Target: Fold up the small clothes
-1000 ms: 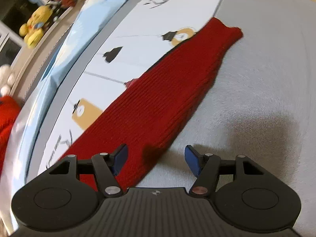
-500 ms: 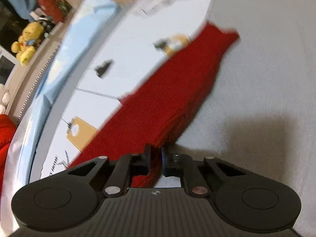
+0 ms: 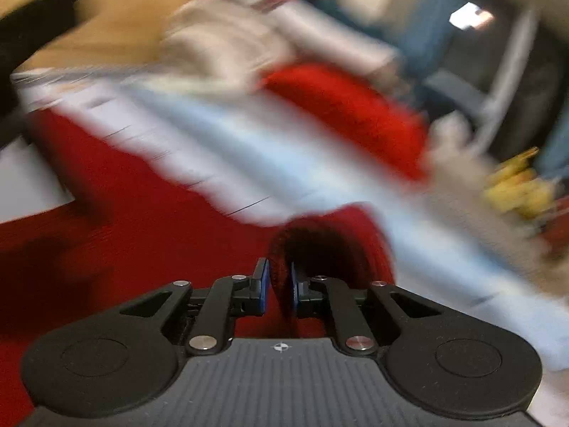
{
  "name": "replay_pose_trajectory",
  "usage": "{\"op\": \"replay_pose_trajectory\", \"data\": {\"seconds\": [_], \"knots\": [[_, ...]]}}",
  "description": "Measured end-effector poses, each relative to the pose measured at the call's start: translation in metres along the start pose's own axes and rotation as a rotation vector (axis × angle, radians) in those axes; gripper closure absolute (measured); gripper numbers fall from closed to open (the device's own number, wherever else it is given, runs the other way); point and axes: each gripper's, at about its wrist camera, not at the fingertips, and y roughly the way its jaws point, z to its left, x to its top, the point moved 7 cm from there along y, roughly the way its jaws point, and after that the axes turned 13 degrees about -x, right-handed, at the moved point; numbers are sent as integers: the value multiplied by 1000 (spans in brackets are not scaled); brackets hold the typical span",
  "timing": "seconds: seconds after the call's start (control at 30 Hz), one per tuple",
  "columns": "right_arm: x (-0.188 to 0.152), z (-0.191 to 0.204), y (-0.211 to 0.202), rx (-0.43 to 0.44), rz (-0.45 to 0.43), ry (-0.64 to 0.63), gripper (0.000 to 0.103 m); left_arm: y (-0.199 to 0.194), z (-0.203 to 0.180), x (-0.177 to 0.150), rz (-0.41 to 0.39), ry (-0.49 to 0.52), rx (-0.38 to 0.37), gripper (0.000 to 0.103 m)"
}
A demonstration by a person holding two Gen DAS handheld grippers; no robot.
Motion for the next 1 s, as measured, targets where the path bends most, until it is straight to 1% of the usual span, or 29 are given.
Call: {"op": "replay_pose_trajectory", "data": {"seconds": [0.03,0.07,0.1,0.13,0.17,0.27,0.4,0.5,0.53,0.57,0.6,0.63,0.7,0.73,0.77,0.83,0.9,0.93,0.97,1.0], "knots": [[-5,14,4,31,44,-5,89,0,2,1,0,-6,1,57],[-8,23,6,59,75,-7,77,0,3,2,-1,-12,1,57],[-9,26,7,78,102,6,71,0,4,2,-2,-17,1,57],[-9,24,7,83,122,41,60,1,5,2,-3,-20,1,57],[-8,18,9,81,139,87,56,1,5,3,-6,-21,-1,57],[-7,-14,18,77,201,276,55,5,3,4,-11,-33,-24,57],[-19,-62,27,57,281,576,53,10,-17,10,-51,-30,-103,57],[-45,-93,29,-13,362,781,51,13,-44,13,-85,18,-160,57],[-56,-103,30,-40,401,845,51,16,-56,13,-94,46,-181,55],[-68,-110,32,-71,450,904,51,19,-67,12,-100,78,-191,51],[-81,-115,33,-108,505,960,51,23,-79,11,-106,115,-192,49],[-94,-117,34,-142,565,1018,51,27,-90,9,-114,155,-186,47],[-117,-117,31,-178,660,1151,51,34,-108,4,-136,229,-166,44],[-127,-116,28,-195,694,1220,51,38,-115,2,-142,264,-149,42],[-136,-115,24,-208,725,1275,51,44,-121,-1,-139,294,-129,41],[-146,-107,22,-209,771,1334,51,55,-131,-6,-124,330,-103,41],[-147,-105,26,-198,781,1340,51,65,-134,-10,-119,333,-94,42],[-147,-105,28,-196,772,1347,51,69,-133,-11,-113,332,-75,44],[-147,-107,29,-200,760,1354,51,71,-131,-11,-109,333,-40,58],[-147,-110,30,-205,749,1356,51,71,-127,-9,-116,332,-7,65]]}}
